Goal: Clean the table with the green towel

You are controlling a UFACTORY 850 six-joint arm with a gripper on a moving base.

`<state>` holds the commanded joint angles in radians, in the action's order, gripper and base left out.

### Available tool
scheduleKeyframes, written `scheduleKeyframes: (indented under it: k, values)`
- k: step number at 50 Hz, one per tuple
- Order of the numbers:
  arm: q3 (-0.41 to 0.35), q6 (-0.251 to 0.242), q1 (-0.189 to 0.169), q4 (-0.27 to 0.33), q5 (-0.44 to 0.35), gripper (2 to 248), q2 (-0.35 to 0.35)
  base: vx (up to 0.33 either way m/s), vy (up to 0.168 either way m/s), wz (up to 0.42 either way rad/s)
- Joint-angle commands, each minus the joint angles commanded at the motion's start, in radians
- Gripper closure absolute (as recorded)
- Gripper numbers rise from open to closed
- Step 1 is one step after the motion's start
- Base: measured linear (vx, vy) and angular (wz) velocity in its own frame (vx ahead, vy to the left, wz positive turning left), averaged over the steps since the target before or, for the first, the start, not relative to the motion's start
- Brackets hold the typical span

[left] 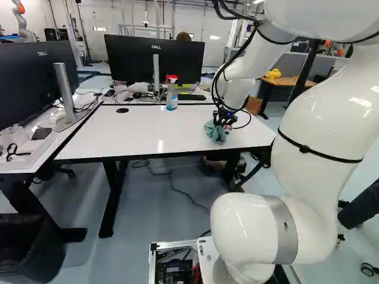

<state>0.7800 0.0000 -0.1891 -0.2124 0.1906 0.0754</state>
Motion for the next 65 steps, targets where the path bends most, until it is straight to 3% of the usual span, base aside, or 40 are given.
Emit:
scheduleKeyframes:
  k: [12,48,65]
  values:
    - [-0.011,0.000,0.014,0.000,0.000,213,-0.043,0.000,0.000,0.000]
    - [-0.061,0.000,0.140,0.000,0.000,213,-0.120,0.000,0.000,0.000]
    - [-0.101,0.000,0.168,0.000,0.000,213,-0.161,0.000,0.000,0.000]
